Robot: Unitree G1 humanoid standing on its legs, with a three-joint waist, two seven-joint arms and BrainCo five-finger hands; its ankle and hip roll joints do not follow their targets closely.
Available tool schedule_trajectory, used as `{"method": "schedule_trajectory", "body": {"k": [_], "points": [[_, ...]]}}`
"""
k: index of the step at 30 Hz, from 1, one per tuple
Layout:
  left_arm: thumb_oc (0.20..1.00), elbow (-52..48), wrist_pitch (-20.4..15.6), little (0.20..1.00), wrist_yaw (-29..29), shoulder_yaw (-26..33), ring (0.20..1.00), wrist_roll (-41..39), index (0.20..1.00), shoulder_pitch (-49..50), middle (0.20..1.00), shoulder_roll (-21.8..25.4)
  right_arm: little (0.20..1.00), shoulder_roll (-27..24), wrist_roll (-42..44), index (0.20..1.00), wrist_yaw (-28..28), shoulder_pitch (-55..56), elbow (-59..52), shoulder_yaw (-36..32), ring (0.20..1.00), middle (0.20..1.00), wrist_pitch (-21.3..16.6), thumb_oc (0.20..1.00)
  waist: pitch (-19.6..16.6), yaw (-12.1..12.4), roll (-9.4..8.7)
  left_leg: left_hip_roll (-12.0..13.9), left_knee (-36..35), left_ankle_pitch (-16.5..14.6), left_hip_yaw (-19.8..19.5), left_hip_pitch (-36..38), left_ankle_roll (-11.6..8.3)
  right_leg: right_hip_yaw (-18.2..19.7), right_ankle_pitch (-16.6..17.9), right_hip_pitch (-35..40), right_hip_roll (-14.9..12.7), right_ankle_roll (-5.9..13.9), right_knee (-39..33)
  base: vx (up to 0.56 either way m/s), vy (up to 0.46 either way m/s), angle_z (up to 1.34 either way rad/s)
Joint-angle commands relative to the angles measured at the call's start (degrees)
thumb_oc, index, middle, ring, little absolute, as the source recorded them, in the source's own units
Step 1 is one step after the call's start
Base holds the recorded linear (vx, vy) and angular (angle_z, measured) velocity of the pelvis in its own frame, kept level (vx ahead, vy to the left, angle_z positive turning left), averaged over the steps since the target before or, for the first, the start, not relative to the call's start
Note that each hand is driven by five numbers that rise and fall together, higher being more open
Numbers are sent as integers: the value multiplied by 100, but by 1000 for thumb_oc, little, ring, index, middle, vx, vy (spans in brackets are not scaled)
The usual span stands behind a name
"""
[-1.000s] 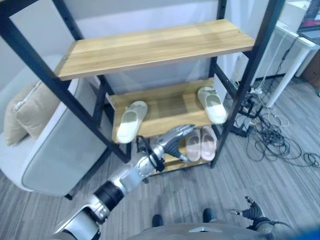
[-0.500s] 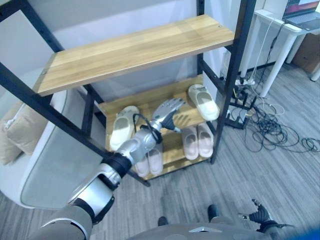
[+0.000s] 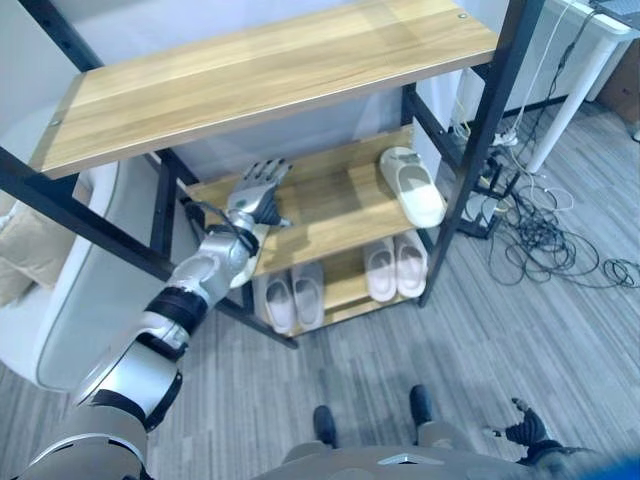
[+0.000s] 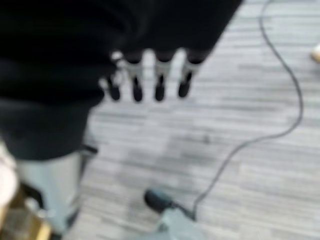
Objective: Arrange the slippers neatly on the shoe rack.
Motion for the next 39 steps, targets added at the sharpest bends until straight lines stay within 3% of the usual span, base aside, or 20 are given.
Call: {"method": "schedule_trajectory", "body": {"k": [1, 11, 25, 39], "points": [[1000, 276, 32, 1000, 306, 74, 1000, 4, 1000, -1001, 1000, 340, 1000, -65, 25, 1000, -90, -314, -201, 120, 1000, 1000, -181, 1000, 263, 57, 60, -143, 83, -81, -277, -387, -38, -26, -642, -368, -152, 333, 567, -38, -11, -2], [1000, 722, 97, 1000, 338, -75, 1000, -70, 1000, -1278, 1000, 403, 1000, -77, -8, 1000, -160, -567, -145, 260, 1000, 1000, -184, 1000, 366, 121, 4, -128, 83, -16, -294, -616, -15, -21, -633, -656, -159, 332, 718, -14, 1, 0], [1000, 1411, 386, 1000, 559, 98, 1000, -422, 1000, -1729, 1000, 663, 1000, 76, 39, 1000, -166, -729, 7, 481, 1000, 1000, -155, 1000, 509, 173, -306, -44, 83, 64, -340, -898, 2, -55, -543, -933, -102, 346, 693, -3, -1, 0], [1000, 1430, 176, 1000, 623, 213, 1000, -1045, 1000, -1969, 1000, 991, 1000, -27, 54, 1000, -209, -875, -222, 539, 1000, 1000, -185, 1000, 659, 250, -396, -32, 83, 129, -371, -1129, 7, -71, -445, -1122, -119, 367, 656, 1, 0, 0]]}}
